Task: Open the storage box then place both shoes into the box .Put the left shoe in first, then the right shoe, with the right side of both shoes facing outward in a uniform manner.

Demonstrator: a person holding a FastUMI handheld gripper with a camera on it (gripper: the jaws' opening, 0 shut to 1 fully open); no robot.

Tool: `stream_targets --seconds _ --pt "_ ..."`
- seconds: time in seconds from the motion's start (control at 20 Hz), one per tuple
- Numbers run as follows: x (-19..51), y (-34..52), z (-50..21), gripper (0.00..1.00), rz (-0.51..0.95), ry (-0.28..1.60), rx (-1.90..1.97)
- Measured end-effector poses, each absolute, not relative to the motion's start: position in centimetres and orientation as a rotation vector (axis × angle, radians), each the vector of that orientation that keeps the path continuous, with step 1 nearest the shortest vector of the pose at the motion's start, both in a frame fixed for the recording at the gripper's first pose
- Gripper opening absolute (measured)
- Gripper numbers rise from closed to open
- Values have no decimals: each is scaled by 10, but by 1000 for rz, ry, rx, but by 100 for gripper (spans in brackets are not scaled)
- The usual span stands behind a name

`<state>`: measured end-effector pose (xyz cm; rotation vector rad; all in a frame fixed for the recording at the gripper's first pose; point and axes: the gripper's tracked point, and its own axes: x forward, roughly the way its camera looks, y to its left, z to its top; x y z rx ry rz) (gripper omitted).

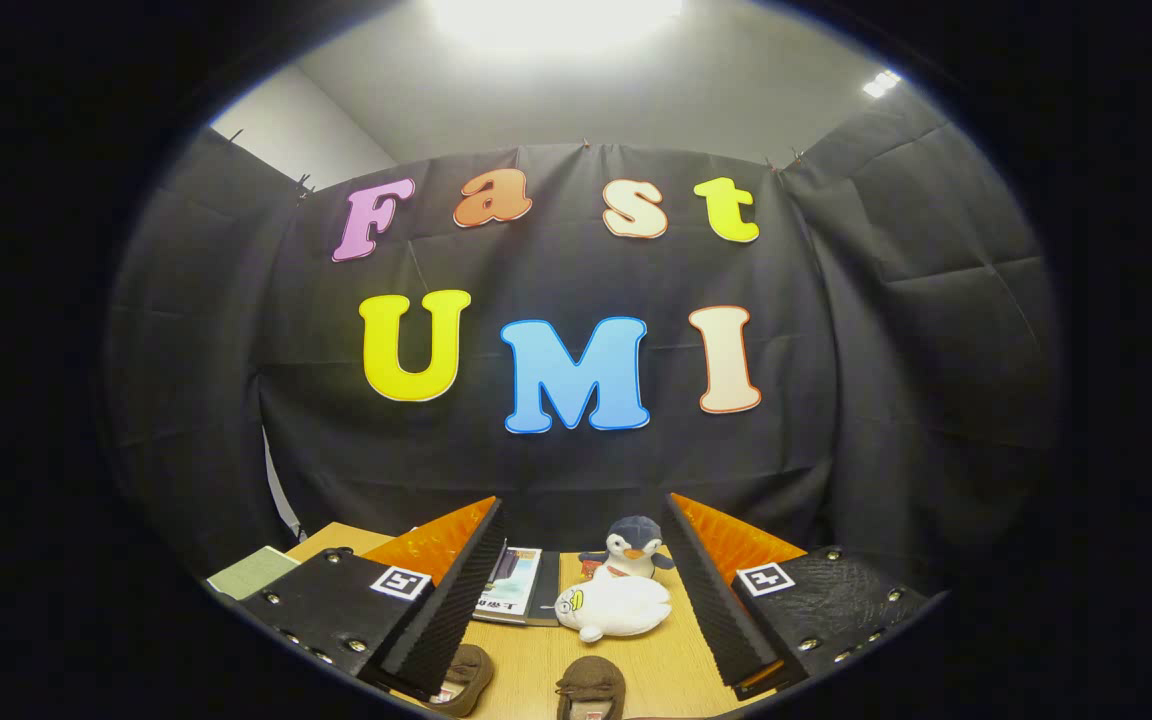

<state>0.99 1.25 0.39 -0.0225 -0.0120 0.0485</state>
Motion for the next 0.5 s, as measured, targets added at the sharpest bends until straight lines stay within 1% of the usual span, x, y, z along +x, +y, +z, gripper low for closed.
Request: stream_targets --seconds 0.3,0.5 --pt "9 8 2 96 42 -29 -25" --pt "13 15 -15 95 64 11 6"
